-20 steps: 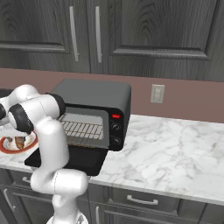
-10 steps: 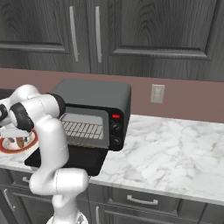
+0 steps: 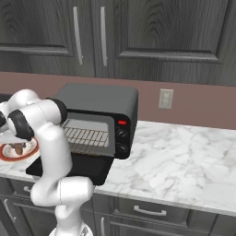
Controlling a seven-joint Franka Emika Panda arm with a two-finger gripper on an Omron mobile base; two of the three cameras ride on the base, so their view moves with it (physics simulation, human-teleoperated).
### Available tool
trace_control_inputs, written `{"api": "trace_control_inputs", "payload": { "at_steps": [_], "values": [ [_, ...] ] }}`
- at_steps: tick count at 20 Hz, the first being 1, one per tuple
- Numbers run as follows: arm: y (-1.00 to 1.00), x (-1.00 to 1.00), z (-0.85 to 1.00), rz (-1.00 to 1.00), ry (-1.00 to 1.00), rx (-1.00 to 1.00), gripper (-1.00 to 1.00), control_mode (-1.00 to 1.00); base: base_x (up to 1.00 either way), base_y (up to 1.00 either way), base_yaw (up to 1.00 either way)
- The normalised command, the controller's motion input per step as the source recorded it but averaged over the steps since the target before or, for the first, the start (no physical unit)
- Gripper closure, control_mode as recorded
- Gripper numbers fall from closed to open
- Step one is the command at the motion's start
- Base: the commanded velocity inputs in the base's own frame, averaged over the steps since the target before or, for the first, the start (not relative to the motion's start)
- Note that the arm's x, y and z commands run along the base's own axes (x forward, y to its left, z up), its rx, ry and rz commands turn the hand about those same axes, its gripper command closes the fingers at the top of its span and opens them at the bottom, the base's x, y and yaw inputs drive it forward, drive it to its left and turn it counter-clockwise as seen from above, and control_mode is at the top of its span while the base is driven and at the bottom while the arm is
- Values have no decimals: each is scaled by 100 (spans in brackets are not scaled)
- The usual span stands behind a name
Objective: Pull the toaster oven rack outwards. Pick up the baguette from the plate and place it on the toaster oven rack. Close the toaster oven door fully and set the temperature to the lowest setting.
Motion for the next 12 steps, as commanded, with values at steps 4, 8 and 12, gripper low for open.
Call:
{"api": "trace_control_inputs", "payload": {
  "at_steps": [4, 8, 12],
  "values": [
    [0, -29, 79, 0, -23, 0, 100, -100, 0, 0, 0],
    [0, -59, 100, 0, -30, 0, 100, -100, 0, 0, 0],
    [-3, -67, 100, 0, -21, 0, 100, -100, 0, 0, 0]
  ]
}}
